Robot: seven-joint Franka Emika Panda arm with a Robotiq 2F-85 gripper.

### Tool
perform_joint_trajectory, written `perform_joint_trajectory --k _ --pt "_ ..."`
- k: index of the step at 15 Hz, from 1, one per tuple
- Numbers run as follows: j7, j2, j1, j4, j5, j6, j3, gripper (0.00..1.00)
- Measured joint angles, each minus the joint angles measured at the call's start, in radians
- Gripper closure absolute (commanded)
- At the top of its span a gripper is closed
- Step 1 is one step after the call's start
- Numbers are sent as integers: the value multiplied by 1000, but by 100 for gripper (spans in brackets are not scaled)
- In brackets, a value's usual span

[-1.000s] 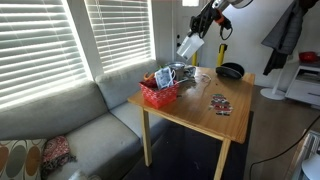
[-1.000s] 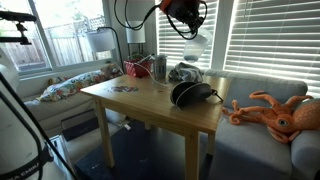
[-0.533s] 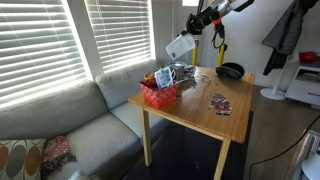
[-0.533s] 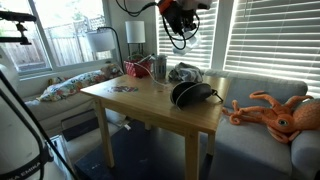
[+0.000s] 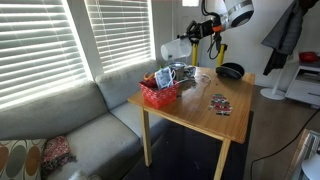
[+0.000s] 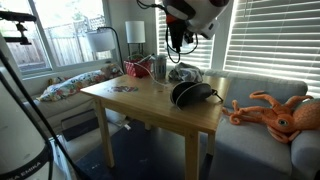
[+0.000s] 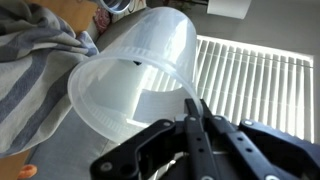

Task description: Pick up the clear container and pour its contents onto the striped blue and white towel, put the clear container on the left side of the table

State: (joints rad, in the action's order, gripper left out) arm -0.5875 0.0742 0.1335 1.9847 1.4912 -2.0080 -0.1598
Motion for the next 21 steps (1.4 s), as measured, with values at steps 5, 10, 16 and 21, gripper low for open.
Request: perform_joint_trajectory --k 5,10,16,21 --pt "10 107 50 -31 122 183 -10 99" --pt "46 194 48 -74 191 253 1 99" --pt "57 253 43 -113 273 285 26 99" --pt "67 304 44 -121 345 354 27 99"
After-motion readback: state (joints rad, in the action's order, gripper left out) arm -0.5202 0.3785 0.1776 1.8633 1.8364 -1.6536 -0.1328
